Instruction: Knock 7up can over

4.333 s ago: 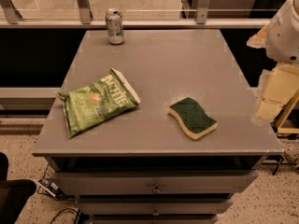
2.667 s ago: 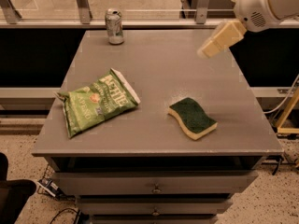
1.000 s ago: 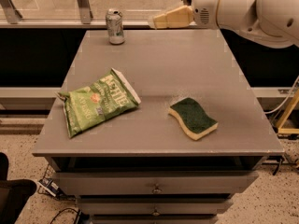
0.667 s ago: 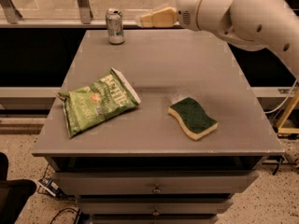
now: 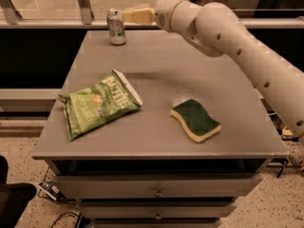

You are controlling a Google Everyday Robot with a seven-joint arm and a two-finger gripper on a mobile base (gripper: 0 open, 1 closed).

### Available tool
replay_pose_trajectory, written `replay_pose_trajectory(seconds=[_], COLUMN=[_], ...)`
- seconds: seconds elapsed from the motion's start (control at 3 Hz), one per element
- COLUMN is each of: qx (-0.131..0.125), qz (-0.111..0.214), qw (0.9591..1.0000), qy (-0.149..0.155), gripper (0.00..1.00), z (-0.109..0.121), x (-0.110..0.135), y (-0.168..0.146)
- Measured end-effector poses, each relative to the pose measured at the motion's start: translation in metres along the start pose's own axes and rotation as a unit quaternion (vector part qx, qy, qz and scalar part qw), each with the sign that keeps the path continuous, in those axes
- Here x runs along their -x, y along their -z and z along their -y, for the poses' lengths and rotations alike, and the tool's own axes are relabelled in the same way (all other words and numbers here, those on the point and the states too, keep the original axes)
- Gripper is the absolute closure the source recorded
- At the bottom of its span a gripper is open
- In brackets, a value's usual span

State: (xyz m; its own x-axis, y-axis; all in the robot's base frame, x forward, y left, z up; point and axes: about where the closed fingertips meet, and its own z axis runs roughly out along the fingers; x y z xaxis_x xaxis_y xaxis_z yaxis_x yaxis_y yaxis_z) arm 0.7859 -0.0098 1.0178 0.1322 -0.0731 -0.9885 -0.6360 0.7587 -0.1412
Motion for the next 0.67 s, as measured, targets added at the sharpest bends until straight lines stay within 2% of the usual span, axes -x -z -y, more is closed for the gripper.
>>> replay_pose_trajectory(seconds=[0.33,0.67], qx=[-0.004,-0.016], qz=[-0.004,-0.036], qw=[1.0000,0.9992], qy=[0.000,0.004], gripper=[0.00,0.00], z=[-0.014,-0.020], x=[-0.007,-0.020], y=[-0.031,-0.043])
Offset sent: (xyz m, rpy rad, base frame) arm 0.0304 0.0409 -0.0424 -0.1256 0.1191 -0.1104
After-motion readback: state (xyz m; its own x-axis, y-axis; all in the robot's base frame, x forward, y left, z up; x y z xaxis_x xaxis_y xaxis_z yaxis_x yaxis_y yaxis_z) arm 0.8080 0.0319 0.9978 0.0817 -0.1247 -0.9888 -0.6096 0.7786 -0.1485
